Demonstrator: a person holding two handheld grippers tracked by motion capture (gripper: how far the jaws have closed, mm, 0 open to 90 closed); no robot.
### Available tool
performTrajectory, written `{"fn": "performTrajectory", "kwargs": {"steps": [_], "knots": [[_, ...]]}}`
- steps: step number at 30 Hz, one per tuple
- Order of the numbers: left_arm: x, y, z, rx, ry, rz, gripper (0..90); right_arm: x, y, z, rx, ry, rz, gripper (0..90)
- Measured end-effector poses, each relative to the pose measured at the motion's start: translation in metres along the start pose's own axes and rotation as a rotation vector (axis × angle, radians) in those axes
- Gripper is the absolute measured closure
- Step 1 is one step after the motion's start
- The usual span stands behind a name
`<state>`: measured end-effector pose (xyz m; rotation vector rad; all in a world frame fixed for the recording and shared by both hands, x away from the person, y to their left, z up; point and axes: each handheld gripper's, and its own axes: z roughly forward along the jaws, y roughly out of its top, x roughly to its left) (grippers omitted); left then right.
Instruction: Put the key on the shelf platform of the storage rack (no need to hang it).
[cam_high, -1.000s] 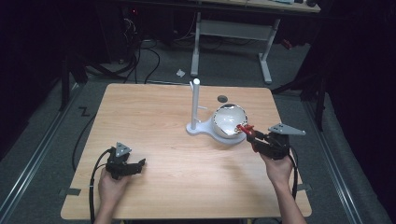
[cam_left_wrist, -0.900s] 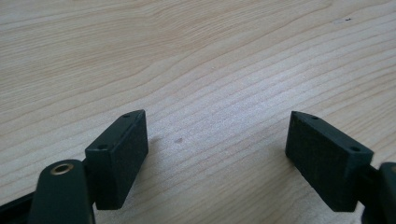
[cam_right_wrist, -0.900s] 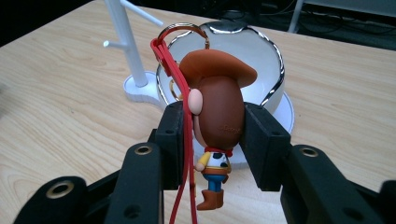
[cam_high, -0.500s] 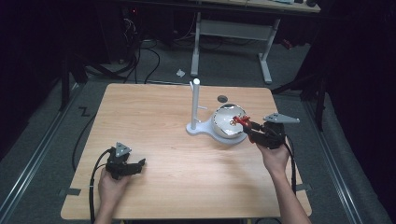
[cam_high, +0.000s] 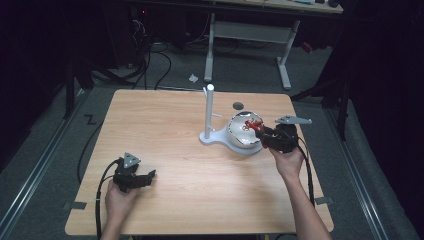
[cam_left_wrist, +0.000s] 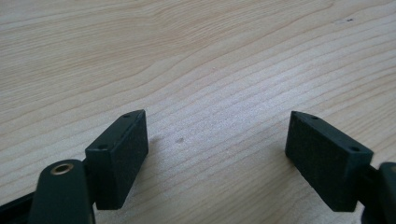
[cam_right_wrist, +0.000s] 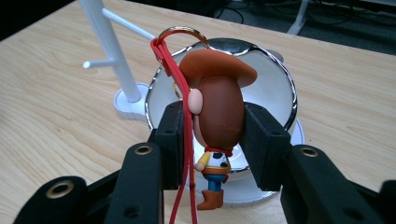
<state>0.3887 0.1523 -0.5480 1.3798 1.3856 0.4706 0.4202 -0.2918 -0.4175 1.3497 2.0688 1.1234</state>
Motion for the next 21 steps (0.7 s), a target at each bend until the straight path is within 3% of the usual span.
{"fn": "performTrajectory", "kwargs": {"steps": [10,21], "knots": [[0.0,0.0,0.0,0.0,0.0,0.0,21.4,0.002,0.007,0.02,0.028,-0.018,-0.021,61.8],[0.0,0.0,0.0,0.0,0.0,0.0,21.4,0.001,0.004,0.038,0.064,-0.011,-0.009,61.8]]}}
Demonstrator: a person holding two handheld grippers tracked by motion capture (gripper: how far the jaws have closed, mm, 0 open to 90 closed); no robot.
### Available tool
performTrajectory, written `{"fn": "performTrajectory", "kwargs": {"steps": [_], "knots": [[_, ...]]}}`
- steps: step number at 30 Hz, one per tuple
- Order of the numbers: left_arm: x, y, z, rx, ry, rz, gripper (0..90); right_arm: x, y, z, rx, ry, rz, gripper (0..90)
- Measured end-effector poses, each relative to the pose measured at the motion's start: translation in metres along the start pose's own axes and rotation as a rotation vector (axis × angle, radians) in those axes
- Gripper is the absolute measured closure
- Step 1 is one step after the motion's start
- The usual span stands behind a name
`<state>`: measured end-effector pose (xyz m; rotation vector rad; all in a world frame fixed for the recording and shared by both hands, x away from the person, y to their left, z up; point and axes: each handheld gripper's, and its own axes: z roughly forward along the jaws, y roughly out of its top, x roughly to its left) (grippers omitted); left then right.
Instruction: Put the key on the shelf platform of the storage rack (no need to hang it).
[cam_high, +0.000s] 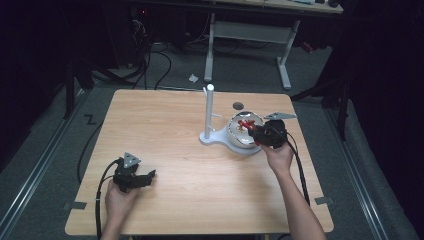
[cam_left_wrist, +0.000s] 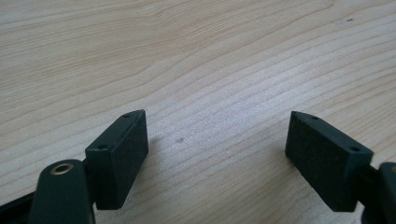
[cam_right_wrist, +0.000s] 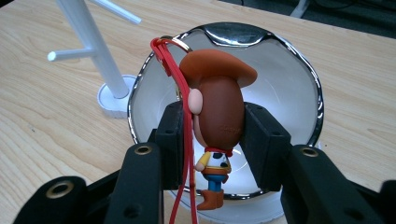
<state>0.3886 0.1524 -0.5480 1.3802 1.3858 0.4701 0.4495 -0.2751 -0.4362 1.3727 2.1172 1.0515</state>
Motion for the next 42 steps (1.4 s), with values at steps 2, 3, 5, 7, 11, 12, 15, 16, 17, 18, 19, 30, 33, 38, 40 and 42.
{"fn": "performTrajectory", "kwargs": {"steps": [2,3,5,7,11,12,15,16,17,18,19,30,33,38,40,42], "knots": [[0.0,0.0,0.0,0.0,0.0,0.0,21.4,-0.001,0.0,0.003,0.002,-0.001,0.005,61.8],[0.0,0.0,0.0,0.0,0.0,0.0,21.4,-0.001,0.0,0.004,0.004,0.001,0.005,61.8],[0.0,0.0,0.0,0.0,0.0,0.0,21.4,0.0,0.0,0.007,0.018,0.002,0.004,61.8],[0.0,0.0,0.0,0.0,0.0,0.0,21.4,0.001,0.002,0.011,0.027,-0.002,-0.007,61.8],[0.0,0.0,0.0,0.0,0.0,0.0,21.4,0.002,0.006,0.018,0.041,-0.004,-0.013,61.8],[0.0,0.0,0.0,0.0,0.0,0.0,21.4,0.002,0.007,0.021,0.05,-0.009,-0.014,61.7],[0.0,0.0,0.0,0.0,0.0,0.0,21.4,0.004,0.009,0.027,0.065,-0.017,-0.019,61.7],[0.0,0.0,0.0,0.0,0.0,0.0,21.4,0.004,0.009,0.028,0.074,-0.021,-0.024,61.6],[0.0,0.0,0.0,0.0,0.0,0.0,21.4,0.004,0.009,0.03,0.08,-0.024,-0.025,61.6],[0.0,0.0,0.0,0.0,0.0,0.0,21.4,0.004,0.009,0.032,0.081,-0.027,-0.025,61.6],[0.0,0.0,0.0,0.0,0.0,0.0,21.4,0.003,0.009,0.033,0.09,-0.031,-0.025,61.5],[0.0,0.0,0.0,0.0,0.0,0.0,21.4,0.0,0.007,0.04,0.102,-0.045,0.006,54.4],[0.0,0.0,0.0,0.0,0.0,-0.001,21.4,0.0,0.008,0.037,0.101,-0.045,0.006,52.9],[0.0,0.0,0.0,0.0,0.0,-0.001,21.5,-0.003,0.005,0.029,0.078,-0.044,0.02,48.1],[0.0,0.0,0.0,0.0,0.0,0.0,21.5,-0.003,0.004,0.024,0.073,-0.048,0.021,46.6],[0.0,0.0,0.0,0.0,0.0,-0.001,21.5,-0.003,0.005,0.019,0.061,-0.048,0.015,46.0]]}}
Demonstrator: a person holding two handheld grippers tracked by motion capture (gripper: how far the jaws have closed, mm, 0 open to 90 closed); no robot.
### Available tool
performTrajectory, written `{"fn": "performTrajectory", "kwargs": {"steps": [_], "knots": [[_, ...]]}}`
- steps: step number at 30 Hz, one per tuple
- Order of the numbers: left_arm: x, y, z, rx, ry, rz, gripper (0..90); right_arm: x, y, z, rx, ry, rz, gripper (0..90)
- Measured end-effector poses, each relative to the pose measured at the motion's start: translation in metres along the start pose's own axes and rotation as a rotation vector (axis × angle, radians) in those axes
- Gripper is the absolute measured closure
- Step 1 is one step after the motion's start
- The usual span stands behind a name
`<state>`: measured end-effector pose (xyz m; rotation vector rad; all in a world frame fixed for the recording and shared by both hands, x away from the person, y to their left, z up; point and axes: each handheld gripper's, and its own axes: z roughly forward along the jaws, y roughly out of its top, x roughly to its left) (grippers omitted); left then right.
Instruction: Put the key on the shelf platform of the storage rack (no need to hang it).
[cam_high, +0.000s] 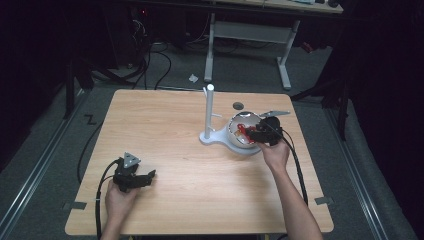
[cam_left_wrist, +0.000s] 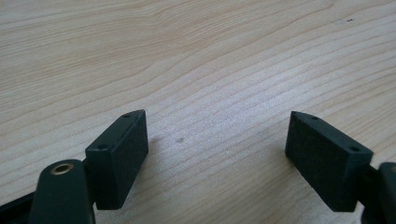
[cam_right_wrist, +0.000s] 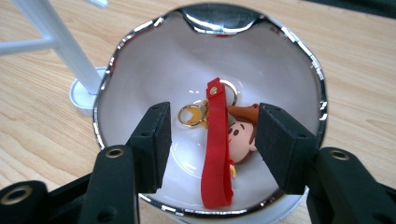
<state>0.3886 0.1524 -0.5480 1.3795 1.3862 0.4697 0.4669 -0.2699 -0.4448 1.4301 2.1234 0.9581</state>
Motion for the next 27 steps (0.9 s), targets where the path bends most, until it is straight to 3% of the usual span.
{"fn": "performTrajectory", "kwargs": {"steps": [10,27], "knots": [[0.0,0.0,0.0,0.0,0.0,0.0,21.5,-0.001,0.002,-0.024,-0.04,0.006,0.002,50.1],[0.0,0.0,0.0,0.0,0.0,0.0,21.5,0.0,0.001,-0.052,-0.093,0.012,-0.005,48.8]]}}
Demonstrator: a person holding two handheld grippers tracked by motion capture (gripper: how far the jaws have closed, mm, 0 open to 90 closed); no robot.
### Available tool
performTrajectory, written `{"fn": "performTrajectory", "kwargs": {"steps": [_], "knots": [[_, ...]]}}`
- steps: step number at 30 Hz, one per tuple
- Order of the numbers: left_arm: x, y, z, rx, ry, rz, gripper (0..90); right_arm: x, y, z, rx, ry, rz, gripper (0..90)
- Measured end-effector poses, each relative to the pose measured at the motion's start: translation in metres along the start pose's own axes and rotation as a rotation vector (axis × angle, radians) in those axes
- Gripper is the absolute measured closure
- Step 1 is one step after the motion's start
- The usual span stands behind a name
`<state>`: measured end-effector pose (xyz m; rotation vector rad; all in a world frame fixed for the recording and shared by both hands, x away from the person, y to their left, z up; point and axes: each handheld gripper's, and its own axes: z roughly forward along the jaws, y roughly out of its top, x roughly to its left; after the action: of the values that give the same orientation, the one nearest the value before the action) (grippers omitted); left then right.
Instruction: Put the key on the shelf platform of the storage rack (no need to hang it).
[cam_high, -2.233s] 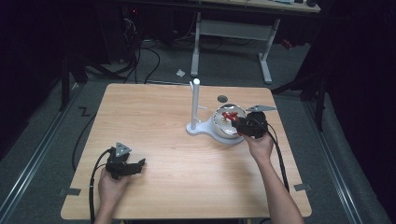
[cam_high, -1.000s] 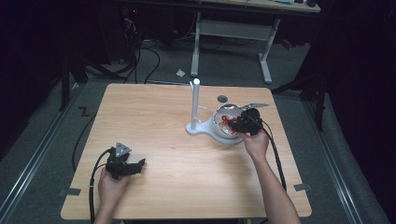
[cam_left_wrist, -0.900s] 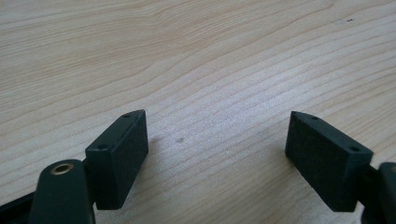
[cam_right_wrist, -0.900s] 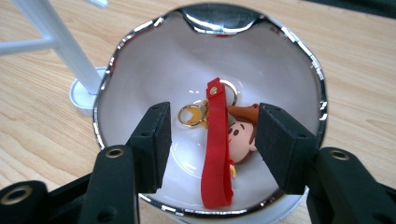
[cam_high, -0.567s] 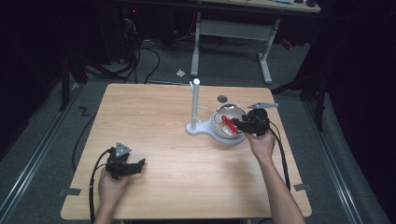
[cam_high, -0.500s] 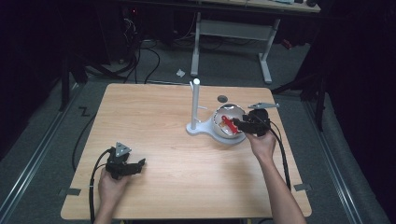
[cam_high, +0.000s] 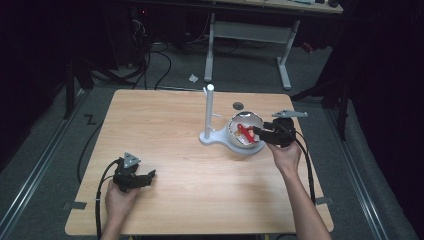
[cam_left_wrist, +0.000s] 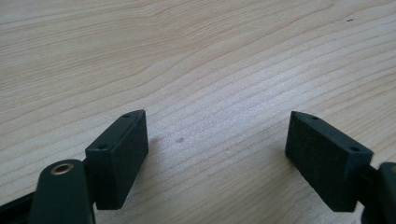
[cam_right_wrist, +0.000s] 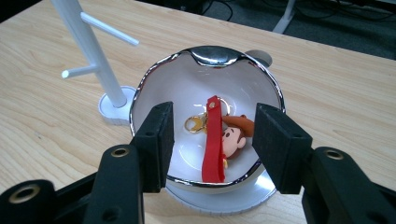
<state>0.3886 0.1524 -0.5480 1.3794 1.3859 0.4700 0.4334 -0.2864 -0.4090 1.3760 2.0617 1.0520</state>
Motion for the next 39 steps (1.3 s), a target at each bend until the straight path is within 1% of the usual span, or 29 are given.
{"fn": "performTrajectory", "kwargs": {"steps": [5,7,9,12,14,16,22,23,25,27,29,32,37,38,39], "knots": [[0.0,0.0,0.0,0.0,0.0,0.0,21.5,0.0,0.0,-0.01,-0.011,0.001,-0.001,48.4],[0.0,0.0,0.0,0.0,0.0,0.0,21.5,0.0,-0.001,-0.014,-0.023,0.004,-0.002,48.4],[0.0,0.0,0.0,0.0,0.0,0.001,21.5,-0.001,-0.004,-0.019,-0.043,0.004,0.012,48.4],[0.0,0.0,0.0,0.0,0.0,0.001,21.5,-0.004,-0.009,-0.024,-0.04,0.004,0.029,48.1],[0.0,0.0,0.0,-0.001,0.001,0.0,21.5,-0.005,-0.01,-0.028,-0.032,-0.006,0.024,47.6],[0.0,0.0,0.0,-0.001,0.001,0.0,21.5,-0.006,-0.011,-0.034,-0.044,-0.006,0.021,47.3],[0.0,0.0,0.0,-0.001,0.001,0.0,21.5,-0.006,-0.014,-0.049,-0.078,0.009,0.043,47.1],[0.0,0.0,0.0,0.0,0.0,0.0,21.5,-0.007,-0.016,-0.051,-0.089,0.011,0.044,47.1],[0.0,0.0,0.0,0.0,0.0,0.001,21.5,-0.007,-0.019,-0.052,-0.09,0.017,0.049,47.5],[0.0,0.0,0.0,-0.001,0.0,0.0,21.5,-0.007,-0.023,-0.055,-0.094,0.007,0.038,48.4],[0.0,0.0,0.0,-0.001,0.0,-0.001,21.5,-0.005,-0.027,-0.059,-0.108,0.006,0.038,49.0],[0.0,0.0,0.0,-0.001,0.0,-0.001,21.6,-0.004,-0.031,-0.062,-0.096,0.008,0.036,48.9],[0.0,0.0,0.0,0.0,0.0,-0.001,21.5,-0.005,-0.038,-0.069,-0.112,0.017,0.059,48.9],[0.0,0.0,0.0,0.0,0.0,-0.001,21.5,-0.006,-0.042,-0.073,-0.121,0.027,0.073,48.9],[0.0,0.0,0.0,0.0,0.0,-0.001,21.5,-0.005,-0.044,-0.074,-0.121,0.028,0.077,48.9]]}}
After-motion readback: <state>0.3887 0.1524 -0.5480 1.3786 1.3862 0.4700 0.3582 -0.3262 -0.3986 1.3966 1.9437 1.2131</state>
